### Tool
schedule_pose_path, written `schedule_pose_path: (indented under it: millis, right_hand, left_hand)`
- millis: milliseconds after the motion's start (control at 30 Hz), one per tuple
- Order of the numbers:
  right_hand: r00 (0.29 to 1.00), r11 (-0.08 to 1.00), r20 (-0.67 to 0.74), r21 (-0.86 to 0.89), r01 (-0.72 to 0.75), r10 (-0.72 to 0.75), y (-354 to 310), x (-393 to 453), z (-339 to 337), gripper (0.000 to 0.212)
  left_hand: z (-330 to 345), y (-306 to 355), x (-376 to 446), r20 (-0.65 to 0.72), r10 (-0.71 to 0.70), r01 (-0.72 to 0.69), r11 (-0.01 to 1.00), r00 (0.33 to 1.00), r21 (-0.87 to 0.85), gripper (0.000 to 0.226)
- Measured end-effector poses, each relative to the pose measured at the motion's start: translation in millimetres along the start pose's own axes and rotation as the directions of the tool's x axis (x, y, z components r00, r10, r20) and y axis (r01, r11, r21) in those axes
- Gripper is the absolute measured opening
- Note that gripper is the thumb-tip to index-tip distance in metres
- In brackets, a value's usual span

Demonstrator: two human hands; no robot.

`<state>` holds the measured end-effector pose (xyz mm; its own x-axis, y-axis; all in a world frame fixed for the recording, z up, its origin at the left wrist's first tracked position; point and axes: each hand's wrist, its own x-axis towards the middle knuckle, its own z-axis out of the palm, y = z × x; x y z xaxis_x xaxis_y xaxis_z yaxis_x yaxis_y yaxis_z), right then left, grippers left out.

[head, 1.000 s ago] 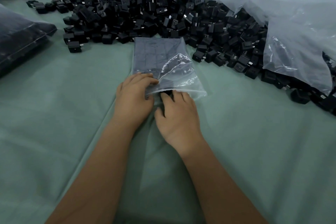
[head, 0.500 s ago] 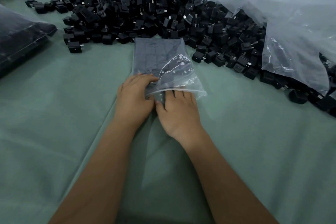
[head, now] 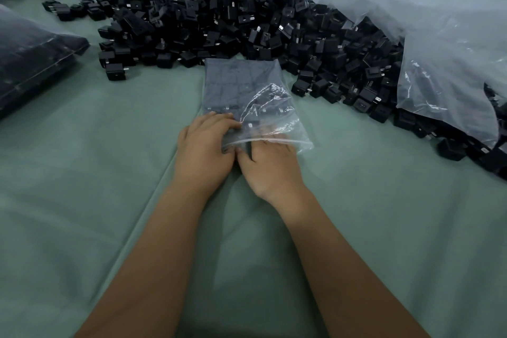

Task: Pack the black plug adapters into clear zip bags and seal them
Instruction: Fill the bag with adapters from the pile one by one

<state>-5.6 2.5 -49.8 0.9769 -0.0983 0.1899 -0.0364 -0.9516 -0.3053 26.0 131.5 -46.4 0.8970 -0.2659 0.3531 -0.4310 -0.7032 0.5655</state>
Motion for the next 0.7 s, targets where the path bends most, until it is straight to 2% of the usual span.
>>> schedule_pose_path:
  millis: [100,167,233,333,433,500,533,600,700]
  right_hand:
    - [0.996,0.998,-0.077,-0.034,0.043,-0.045,-0.6,-4.7,2.3,0.039]
    - [0.992,0.998,-0.11,-0.016,0.064,-0.066,-0.6,-7.8,0.0,0.037]
    - [0.988,0.996,-0.132,0.008,0.087,-0.086,0.8,-9.7,-3.8,0.036]
    - [0.96,0.991,-0.258,0.048,0.127,-0.111,0.1,-13.8,-12.6,0.028]
    - [0.837,0.958,-0.532,0.152,0.244,-0.129,-0.3,-20.6,-18.1,0.024]
    - [0.761,0.93,-0.633,0.177,0.321,-0.142,2.2,-21.7,-23.0,0.025]
    - [0.75,0.918,-0.651,0.221,0.331,-0.114,5.5,-18.8,-27.4,0.025]
    - [0.776,0.885,-0.631,0.374,0.277,0.024,17.7,-6.5,-38.2,0.024]
    - [0.847,0.837,-0.493,0.535,0.113,0.2,47.7,19.5,-51.4,0.029]
  left_hand:
    - [0.2,2.0,-1.8,-0.001,0.009,-0.009,0.999,1.0,0.047,0.043]
    - [-0.4,3.9,-2.5,-0.026,0.011,-0.01,1.0,1.0,0.021,0.035]
    - [-1.4,6.0,-3.3,-0.057,0.015,-0.016,1.0,0.998,-0.019,0.036]
    - [-2.2,5.3,-3.6,-0.08,0.035,-0.038,0.999,0.996,-0.028,0.033]
    - [-1.1,3.0,-4.0,-0.064,0.038,-0.039,0.999,0.997,-0.017,0.027]
    - [-0.7,2.2,-3.4,-0.053,0.035,-0.036,0.999,0.998,-0.012,0.03]
    - [-0.8,2.1,-3.2,-0.051,0.036,-0.037,0.999,0.998,-0.008,0.031]
    - [-1.3,2.2,-2.6,-0.042,0.027,-0.027,1.0,0.999,-0.001,0.036]
    - [-0.5,3.6,-2.9,-0.018,0.015,-0.014,1.0,1.0,0.016,0.037]
